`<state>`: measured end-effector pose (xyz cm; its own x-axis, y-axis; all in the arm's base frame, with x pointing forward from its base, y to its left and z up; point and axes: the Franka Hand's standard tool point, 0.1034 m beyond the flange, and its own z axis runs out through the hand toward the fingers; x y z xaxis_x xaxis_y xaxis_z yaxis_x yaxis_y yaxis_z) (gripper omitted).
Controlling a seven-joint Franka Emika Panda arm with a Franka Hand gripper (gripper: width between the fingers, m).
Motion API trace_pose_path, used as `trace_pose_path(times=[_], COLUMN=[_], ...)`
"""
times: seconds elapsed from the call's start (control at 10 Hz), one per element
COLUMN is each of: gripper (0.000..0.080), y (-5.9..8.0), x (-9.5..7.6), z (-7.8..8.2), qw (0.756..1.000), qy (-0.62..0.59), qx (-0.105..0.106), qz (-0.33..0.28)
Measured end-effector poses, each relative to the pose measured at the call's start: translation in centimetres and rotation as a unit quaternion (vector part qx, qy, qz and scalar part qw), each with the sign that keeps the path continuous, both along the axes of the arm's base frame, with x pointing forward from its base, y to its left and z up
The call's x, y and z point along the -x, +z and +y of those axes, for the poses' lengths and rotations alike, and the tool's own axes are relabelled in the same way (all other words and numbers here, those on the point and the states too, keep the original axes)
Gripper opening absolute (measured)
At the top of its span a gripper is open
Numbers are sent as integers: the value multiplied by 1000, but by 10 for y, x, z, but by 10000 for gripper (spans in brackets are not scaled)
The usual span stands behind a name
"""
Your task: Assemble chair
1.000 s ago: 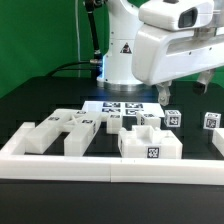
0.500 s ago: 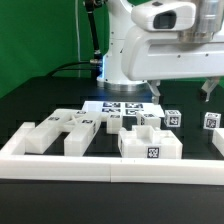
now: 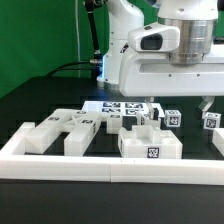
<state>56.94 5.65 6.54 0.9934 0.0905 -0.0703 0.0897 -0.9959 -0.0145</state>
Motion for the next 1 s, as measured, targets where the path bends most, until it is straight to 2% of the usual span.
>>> trace_pose_path(times=[0.3, 1.0], gripper=[649, 649], y=[-1, -53], x=[1, 7], z=[0, -10], qw=[1000, 998], qy=[2, 53], qx=[0, -8], qz=[1, -23])
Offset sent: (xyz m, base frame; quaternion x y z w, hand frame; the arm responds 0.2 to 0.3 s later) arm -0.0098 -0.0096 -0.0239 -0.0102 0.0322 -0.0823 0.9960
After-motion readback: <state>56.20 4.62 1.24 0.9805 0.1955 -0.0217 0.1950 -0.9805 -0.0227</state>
